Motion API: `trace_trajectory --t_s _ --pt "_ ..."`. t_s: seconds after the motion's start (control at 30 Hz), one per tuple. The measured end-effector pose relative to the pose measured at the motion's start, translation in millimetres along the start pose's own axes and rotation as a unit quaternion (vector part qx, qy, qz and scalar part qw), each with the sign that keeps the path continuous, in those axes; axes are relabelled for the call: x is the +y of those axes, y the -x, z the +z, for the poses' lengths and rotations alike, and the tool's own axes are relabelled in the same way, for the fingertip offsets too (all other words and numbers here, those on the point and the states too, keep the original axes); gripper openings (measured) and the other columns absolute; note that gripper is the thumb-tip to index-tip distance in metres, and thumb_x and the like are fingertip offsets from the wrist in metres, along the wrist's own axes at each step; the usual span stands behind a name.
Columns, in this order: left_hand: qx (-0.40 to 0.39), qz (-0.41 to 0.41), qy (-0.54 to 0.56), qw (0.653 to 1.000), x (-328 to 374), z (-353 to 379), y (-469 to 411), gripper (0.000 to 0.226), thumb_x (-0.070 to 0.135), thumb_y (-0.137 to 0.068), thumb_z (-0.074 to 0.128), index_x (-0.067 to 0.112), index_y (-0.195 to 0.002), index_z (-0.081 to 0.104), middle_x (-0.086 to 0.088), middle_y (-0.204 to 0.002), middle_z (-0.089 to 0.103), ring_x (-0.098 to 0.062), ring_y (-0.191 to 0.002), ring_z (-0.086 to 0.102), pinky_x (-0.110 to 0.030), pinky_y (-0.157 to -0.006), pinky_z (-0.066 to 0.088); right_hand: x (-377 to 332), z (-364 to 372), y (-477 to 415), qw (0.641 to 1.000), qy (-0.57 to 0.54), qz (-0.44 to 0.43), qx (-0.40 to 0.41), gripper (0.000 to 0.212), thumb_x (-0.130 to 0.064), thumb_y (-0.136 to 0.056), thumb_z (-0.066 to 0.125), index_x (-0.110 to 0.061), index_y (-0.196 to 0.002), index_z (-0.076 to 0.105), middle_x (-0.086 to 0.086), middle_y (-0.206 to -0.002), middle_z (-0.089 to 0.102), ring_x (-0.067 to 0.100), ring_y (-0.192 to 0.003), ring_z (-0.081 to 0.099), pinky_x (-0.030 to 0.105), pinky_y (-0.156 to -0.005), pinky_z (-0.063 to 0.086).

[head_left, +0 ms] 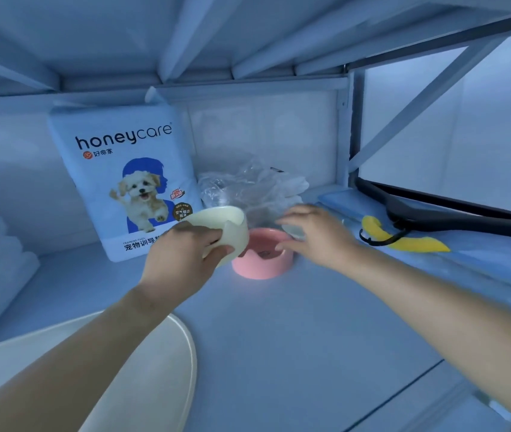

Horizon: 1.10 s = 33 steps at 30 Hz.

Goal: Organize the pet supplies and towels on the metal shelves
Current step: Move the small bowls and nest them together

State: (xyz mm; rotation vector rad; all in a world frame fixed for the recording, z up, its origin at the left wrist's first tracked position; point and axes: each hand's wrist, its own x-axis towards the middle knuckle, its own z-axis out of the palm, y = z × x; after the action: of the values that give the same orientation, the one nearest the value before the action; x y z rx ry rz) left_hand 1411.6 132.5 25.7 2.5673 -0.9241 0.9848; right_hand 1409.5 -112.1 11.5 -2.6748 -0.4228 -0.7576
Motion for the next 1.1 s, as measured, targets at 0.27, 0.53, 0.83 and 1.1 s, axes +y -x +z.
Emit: trace_trajectory --t_s 0.27,0.53,0.83,1.1 --pt "0.011 0.011 0.003 1.000 60.3 19.9 -44.5 0.025 0.037 -0.078 0.061 0.022 -0.060 0.051 0.008 -0.053 0.030 -0.026 -0.060 0.044 -0.020 -0.045 0.016 28.3 -61.7 -18.1 0.995 -0.049 -0.078 -0.043 0.054 -0.026 -0.075 0.077 -0.021 -0.126 0.059 -0.004 -0.127 0.058 0.010 -0.115 0.050 0.008 -0.087 0.028" --pt "0.034 -0.002 -0.003 0.999 104.8 48.4 -70.0 0.025 0.040 -0.077 0.059 0.021 -0.061 0.057 0.005 -0.054 0.037 -0.020 -0.059 0.036 -0.017 -0.046 0.014 71.6 -79.7 -23.3 0.983 0.020 -0.148 -0.104 0.032 -0.032 -0.079 0.073 -0.016 -0.106 0.068 -0.006 -0.116 0.063 0.015 -0.107 0.053 0.020 -0.085 0.033" --pt "-0.004 -0.034 0.037 0.999 133.5 77.5 -95.5 0.021 0.050 -0.081 0.061 0.030 -0.073 0.061 0.003 -0.069 0.059 -0.013 -0.069 0.039 -0.028 -0.052 0.027 108.1 -92.9 -30.2 0.982 -0.050 -0.131 -0.127 0.023 -0.027 -0.069 0.082 -0.019 -0.089 0.075 -0.007 -0.082 0.070 0.013 -0.078 0.058 0.028 -0.076 0.046" --pt "-0.072 -0.118 0.092 0.986 108.7 74.0 -96.6 0.032 0.015 -0.079 0.072 0.026 -0.108 0.065 0.014 -0.097 0.061 -0.005 -0.085 0.058 -0.001 -0.070 0.037 151.3 -84.3 -38.0 0.985 -0.070 -0.088 -0.130 0.020 -0.020 -0.066 0.083 -0.023 -0.085 0.077 -0.002 -0.081 0.072 0.020 -0.082 0.062 0.041 -0.080 0.051"
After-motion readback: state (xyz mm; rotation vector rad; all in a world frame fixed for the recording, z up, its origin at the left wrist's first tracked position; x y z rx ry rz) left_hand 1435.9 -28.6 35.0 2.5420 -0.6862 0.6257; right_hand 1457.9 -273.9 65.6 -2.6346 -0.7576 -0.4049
